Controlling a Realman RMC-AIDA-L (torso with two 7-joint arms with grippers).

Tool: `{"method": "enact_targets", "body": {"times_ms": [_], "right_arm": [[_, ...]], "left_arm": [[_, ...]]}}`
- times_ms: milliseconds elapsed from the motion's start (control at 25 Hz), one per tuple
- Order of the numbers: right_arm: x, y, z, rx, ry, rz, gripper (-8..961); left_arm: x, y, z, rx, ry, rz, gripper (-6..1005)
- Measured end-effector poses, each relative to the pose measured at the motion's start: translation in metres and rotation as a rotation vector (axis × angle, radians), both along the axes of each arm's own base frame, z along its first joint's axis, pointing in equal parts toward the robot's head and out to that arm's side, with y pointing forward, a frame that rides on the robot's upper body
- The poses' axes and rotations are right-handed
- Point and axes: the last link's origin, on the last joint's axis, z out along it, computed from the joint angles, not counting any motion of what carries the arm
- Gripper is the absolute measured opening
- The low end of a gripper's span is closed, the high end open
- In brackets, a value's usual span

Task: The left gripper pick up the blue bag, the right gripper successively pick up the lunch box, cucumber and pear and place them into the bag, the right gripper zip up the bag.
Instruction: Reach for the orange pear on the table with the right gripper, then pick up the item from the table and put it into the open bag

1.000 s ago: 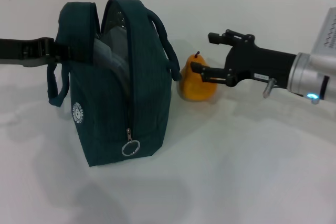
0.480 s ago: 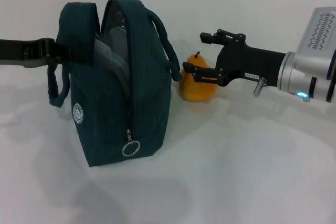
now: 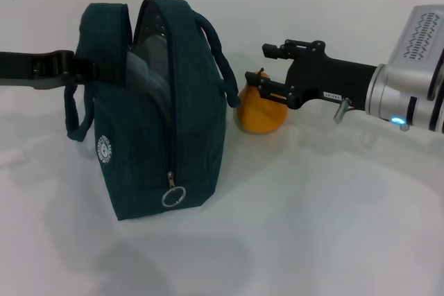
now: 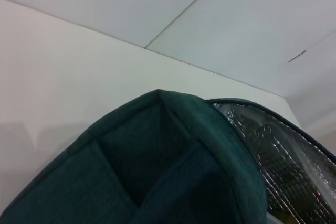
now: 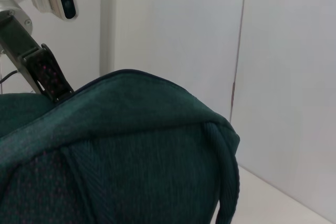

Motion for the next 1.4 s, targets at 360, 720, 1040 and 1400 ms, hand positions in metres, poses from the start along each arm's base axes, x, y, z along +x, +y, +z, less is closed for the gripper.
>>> {"method": "enact_targets", "body": {"times_ms": [360, 720, 1040, 1400], "right_arm": [[0.0022, 0.0013, -0.0003, 0.006, -0.01, -0.011, 557], [0.0014, 0.002, -0.0005, 0.006, -0.013, -0.011, 429], [0.0008, 0.0024, -0.0005, 0.006, -0.013, -0.01, 165], [-0.0023, 0.0043, 0.0056, 0.04, 0.034, -0.011, 26]], "left_arm": [[0.0041, 0.0033, 0.0001, 0.001, -0.001, -0.012, 36], [0.0052, 0.0042, 0.0002, 0.002, -0.001, -0.015, 36], [0.0048, 0.0048, 0.0004, 0.007, 0.0, -0.013, 36], [0.0027, 0.0037, 0.0018, 0.01, 0.002, -0.008, 37]]}}
